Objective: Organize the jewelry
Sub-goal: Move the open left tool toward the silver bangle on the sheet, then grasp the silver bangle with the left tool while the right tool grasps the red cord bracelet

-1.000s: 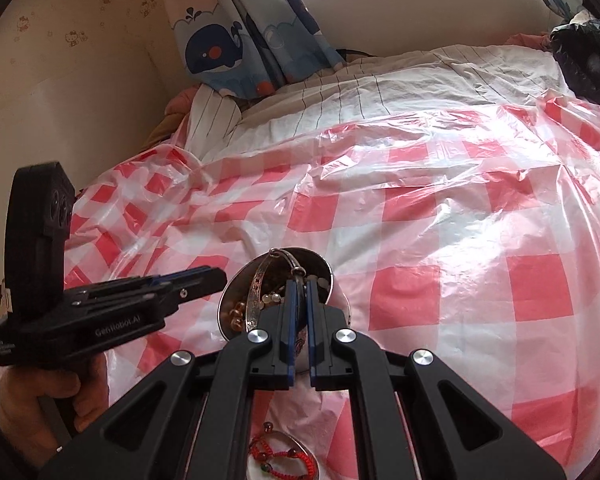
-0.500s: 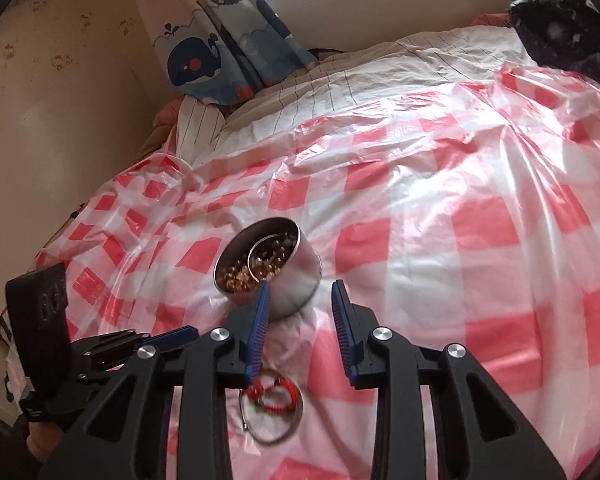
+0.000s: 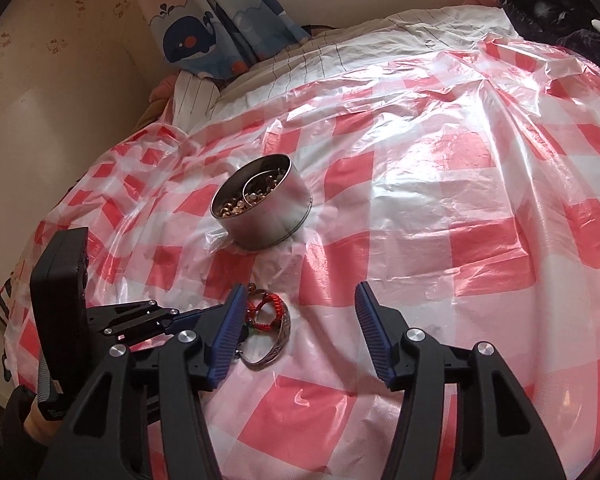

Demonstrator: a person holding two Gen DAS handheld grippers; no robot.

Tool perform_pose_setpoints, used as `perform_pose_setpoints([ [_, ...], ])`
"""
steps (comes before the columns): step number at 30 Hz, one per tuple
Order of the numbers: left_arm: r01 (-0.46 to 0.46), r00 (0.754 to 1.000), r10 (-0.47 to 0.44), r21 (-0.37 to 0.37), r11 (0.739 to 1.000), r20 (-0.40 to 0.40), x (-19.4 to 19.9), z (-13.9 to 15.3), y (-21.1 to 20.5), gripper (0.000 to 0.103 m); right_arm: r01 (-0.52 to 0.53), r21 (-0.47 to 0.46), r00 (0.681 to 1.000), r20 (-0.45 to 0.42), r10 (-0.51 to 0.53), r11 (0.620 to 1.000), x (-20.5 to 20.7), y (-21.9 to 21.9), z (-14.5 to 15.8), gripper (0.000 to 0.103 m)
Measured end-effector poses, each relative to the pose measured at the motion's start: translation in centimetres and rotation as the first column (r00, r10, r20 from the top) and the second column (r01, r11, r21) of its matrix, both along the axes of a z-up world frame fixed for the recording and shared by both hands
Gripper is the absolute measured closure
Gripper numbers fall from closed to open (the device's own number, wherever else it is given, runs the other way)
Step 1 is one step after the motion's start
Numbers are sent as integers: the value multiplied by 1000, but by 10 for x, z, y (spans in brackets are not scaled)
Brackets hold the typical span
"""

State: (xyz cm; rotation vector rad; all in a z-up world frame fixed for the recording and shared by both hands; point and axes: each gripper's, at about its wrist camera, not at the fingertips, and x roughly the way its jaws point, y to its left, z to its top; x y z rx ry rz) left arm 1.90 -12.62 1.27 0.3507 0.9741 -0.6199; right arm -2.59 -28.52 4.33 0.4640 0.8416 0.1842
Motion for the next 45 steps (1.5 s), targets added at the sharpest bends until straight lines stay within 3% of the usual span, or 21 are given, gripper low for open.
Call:
perform_pose_setpoints([
  [5,-33,999,32,-32,999,-22,-1,2,16,78,-69,-54,998,-14,68,996,6,21,-5,48],
  [8,-36,999,35,-37,999,-25,-1,3,19,78,-146,-142,989,-37,142,979,14,50,-11,50],
  [10,-26,1000,26,-21,999,-17,-2,1,19,78,-176,-165,984,-58,169,971,19,63,-19,62],
  [12,-29,999,28,-27,999,-24,-2,0,19,78,-178,-166,983,-72,168,970,24,68,-25,88],
  [17,-30,999,28,-36,999,-40,1,-3,20,78,-157,-151,988,-15,157,976,14,65,-16,97],
  [24,-26,999,25,-35,999,-27,2,-5,18,80,-62,-34,994,89,65,997,-3,34,6,97],
  [26,-13,1000,13,-17,1000,3,0,-3,16,94,-33,-32,997,73,35,999,-2,27,5,97],
  [31,-45,998,47,-26,999,52,5,14,27,99,56,-35,998,-12,-57,998,4,11,-10,96],
  [32,-66,997,68,-32,997,47,10,16,33,99,68,-37,998,-15,-69,997,3,8,-11,86],
  [33,-80,996,81,-36,996,35,14,16,38,99,84,-40,996,-14,-84,996,3,6,-11,60],
  [34,-88,996,89,-36,995,23,17,15,41,99,93,-48,996,-10,-94,994,2,5,-10,48],
  [37,-119,993,119,-47,992,3,23,12,47,97,73,-94,997,-6,-74,993,4,13,-10,44],
  [39,-110,994,110,-40,993,-8,24,7,45,84,46,-140,998,-33,-51,989,8,20,-15,37],
  [41,-84,996,84,-37,996,-14,22,1,40,63,27,-181,998,-58,-38,983,11,28,-22,36],
  [43,-68,998,68,3,998,19,17,-5,33,61,5,-243,996,-80,-25,970,14,36,-27,36],
  [44,-66,997,65,15,998,29,16,-6,31,61,-9,-266,996,-85,-14,964,14,41,-28,41],
  [45,-67,997,67,16,998,30,16,-5,31,64,-27,-287,996,-86,2,958,14,45,-28,58],
])
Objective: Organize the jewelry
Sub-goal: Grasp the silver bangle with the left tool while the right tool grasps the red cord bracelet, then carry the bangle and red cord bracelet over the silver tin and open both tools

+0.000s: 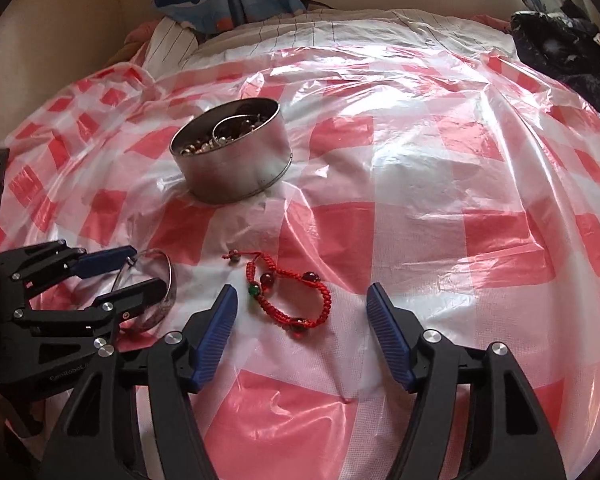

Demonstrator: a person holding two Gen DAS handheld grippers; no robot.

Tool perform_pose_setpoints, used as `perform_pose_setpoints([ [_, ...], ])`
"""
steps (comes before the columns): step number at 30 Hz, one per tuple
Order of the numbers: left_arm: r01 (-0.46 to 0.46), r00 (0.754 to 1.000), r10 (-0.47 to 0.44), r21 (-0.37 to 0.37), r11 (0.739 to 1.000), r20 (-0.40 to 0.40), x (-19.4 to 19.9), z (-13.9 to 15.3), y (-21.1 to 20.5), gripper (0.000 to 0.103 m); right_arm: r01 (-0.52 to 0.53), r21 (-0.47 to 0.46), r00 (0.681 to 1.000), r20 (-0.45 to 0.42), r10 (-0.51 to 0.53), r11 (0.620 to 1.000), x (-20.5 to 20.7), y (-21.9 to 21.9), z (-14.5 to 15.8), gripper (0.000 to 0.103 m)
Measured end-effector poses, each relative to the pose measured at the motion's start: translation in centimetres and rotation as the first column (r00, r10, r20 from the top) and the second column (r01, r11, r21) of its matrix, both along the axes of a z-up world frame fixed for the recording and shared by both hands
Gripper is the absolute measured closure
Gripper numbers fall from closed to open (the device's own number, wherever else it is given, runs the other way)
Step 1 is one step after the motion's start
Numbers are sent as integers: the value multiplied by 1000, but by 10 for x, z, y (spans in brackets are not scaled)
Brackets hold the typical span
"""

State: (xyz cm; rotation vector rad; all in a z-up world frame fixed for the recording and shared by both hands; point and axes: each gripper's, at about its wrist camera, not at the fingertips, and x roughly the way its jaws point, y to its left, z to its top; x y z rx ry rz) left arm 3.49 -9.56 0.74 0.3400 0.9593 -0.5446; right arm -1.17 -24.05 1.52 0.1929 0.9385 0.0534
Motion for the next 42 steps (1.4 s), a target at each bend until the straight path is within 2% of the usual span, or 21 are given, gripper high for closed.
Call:
perform_pose_setpoints([
  [1,-1,1000,1,-1,1000,-2,1,1,1,78,-15,-17,1000,-3,15,1000,0,3,-1,67],
  [2,-4,1000,4,1,1000,1,1,2,2,93,-25,-24,1000,-2,25,999,-1,5,0,81],
  [3,-7,1000,7,-2,1000,1,2,4,4,97,-37,-8,999,3,37,999,-2,5,0,93],
  [4,-8,1000,8,-9,1000,4,2,6,5,98,-44,7,999,12,44,999,-4,5,2,96],
  [8,0,999,1,-5,1000,44,-2,15,4,99,-45,27,997,69,43,999,-8,4,13,96],
  [12,0,999,-1,10,1000,51,-2,14,2,99,-40,48,994,101,35,998,-10,2,20,96],
  [16,1,998,-2,13,1000,60,-2,14,2,99,-44,58,993,109,37,997,-10,1,22,96],
  [19,-15,999,15,19,1000,35,2,7,3,97,-45,61,996,73,41,997,-7,2,17,96],
  [20,-19,999,18,17,1000,27,3,4,3,96,-39,56,998,57,36,998,-5,2,13,86],
  [21,-19,999,19,15,1000,26,3,3,3,95,-33,50,999,44,31,998,-4,2,11,59],
  [22,-18,999,17,19,1000,29,3,2,2,94,-27,41,999,40,25,999,-3,3,9,49],
  [23,-12,999,11,30,999,36,2,1,1,94,-28,27,999,38,27,999,-3,4,8,47],
  [25,4,998,-8,61,998,57,-1,-1,-3,96,-56,0,998,0,56,998,0,11,0,54],
  [27,13,998,-15,41,999,53,-2,2,-3,99,-77,-37,997,-13,77,996,1,17,-3,85],
  [29,11,999,-10,-28,1000,44,-2,12,2,99,-84,-33,996,3,84,996,-1,17,0,95],
  [32,-3,999,8,-142,990,36,1,30,15,99,-72,46,996,54,69,996,-5,7,9,95],
  [36,-17,999,23,-215,976,23,5,39,25,99,-51,137,991,127,33,989,-9,-6,23,95],
  [38,-18,1000,23,-232,973,18,5,41,25,99,-52,160,987,158,27,986,-11,-8,30,95],
  [42,-16,999,25,-217,976,39,5,44,22,99,-53,176,980,197,17,983,-13,-10,40,95],
])
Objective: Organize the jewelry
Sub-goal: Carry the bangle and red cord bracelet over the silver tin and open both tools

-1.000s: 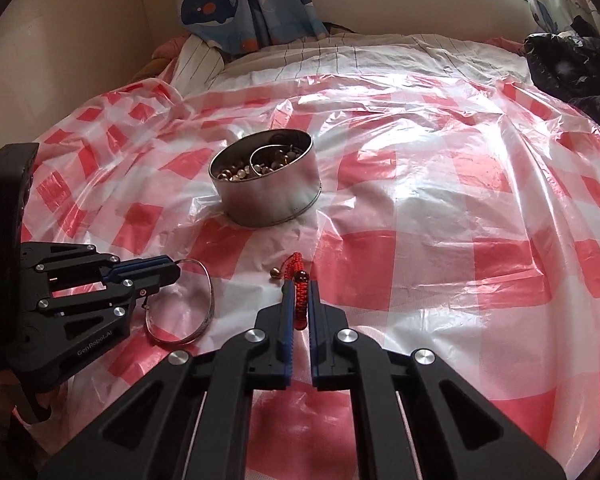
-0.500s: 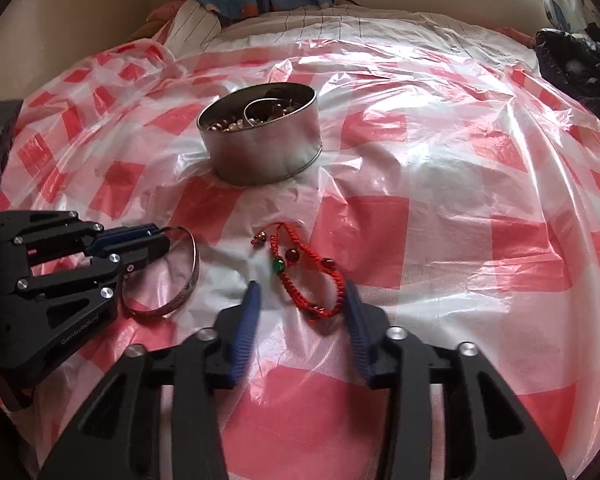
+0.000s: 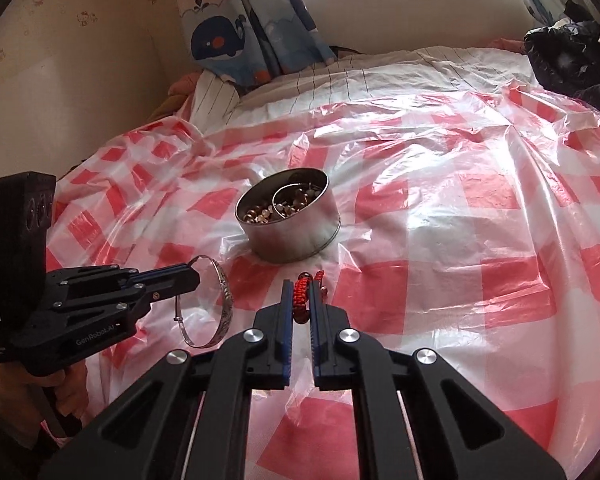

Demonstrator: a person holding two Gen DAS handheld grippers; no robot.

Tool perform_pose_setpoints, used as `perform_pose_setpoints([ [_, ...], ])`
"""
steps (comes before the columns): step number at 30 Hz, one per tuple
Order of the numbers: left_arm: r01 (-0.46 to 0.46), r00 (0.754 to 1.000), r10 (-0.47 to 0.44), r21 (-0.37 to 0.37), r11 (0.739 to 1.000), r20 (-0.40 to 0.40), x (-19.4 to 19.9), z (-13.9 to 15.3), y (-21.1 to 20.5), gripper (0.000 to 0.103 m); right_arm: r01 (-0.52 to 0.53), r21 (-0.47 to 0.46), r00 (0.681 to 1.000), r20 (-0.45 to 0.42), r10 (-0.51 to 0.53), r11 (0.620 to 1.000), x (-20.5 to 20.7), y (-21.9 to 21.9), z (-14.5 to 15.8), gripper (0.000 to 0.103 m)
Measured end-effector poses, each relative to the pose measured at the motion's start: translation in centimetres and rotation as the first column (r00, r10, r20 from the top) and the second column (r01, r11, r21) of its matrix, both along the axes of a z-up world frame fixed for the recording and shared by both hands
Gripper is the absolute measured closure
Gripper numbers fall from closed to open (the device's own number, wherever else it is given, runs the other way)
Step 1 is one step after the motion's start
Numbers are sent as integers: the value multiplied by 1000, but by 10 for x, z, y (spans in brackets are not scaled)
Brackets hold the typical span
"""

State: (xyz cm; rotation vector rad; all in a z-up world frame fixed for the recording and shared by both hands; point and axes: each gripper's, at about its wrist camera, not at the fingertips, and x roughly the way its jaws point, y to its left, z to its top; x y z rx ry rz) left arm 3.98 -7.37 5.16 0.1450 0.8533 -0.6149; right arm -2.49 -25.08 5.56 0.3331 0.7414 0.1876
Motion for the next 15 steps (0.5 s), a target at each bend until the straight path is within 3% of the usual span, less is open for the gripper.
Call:
perform_pose_setpoints([
  [3,-15,1000,15,-3,1000,0,5,2,1,99,-10,51,1000,13,9,999,3,-5,4,95],
  [10,-67,997,67,-17,998,46,29,26,5,99,-56,61,994,102,50,997,33,-5,38,95],
  [15,-69,995,70,-14,998,65,52,38,-4,99,-69,97,991,121,57,993,46,-11,42,95],
])
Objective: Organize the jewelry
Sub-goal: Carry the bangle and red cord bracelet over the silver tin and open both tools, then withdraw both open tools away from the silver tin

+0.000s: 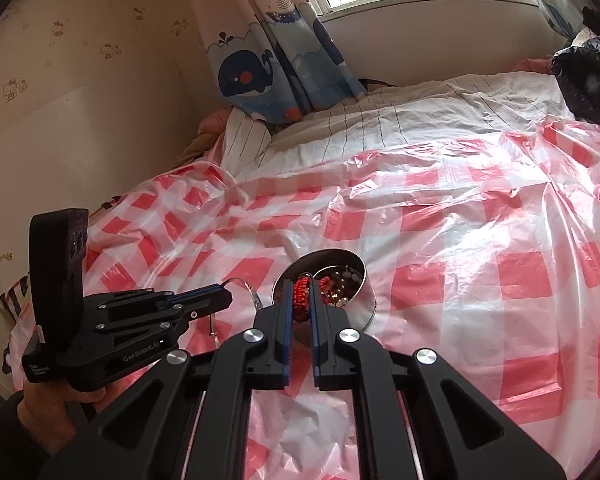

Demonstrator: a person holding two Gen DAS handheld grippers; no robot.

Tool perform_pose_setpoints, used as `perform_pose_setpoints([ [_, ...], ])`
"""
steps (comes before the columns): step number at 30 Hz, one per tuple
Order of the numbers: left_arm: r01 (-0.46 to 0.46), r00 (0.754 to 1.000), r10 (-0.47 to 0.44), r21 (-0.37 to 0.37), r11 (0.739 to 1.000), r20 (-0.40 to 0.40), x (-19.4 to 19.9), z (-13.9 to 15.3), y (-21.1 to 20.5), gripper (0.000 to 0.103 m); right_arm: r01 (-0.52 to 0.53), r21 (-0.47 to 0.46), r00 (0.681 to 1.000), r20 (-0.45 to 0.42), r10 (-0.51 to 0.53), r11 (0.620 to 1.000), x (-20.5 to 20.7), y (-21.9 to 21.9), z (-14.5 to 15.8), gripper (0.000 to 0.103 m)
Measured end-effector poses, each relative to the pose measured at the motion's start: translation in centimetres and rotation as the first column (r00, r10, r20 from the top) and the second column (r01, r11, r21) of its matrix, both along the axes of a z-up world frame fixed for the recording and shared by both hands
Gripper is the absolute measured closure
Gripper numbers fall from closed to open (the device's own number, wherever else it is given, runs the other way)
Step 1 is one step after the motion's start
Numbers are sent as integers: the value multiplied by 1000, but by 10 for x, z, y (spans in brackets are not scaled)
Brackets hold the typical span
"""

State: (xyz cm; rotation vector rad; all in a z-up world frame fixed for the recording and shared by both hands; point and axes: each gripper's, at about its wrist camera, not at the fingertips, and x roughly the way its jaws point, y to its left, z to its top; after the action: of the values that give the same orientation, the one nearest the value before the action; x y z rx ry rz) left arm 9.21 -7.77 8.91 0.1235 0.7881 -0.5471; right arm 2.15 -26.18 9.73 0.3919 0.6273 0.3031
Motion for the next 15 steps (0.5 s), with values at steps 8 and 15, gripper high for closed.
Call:
perform_pose_setpoints([
  [8,1,999,0,21,1000,-41,53,-17,-34,81,-31,-33,999,12,32,999,48,12,6,95],
  [15,-52,996,56,47,998,-73,57,-36,-19,59,-65,-83,988,-146,52,994,77,18,-35,68],
])
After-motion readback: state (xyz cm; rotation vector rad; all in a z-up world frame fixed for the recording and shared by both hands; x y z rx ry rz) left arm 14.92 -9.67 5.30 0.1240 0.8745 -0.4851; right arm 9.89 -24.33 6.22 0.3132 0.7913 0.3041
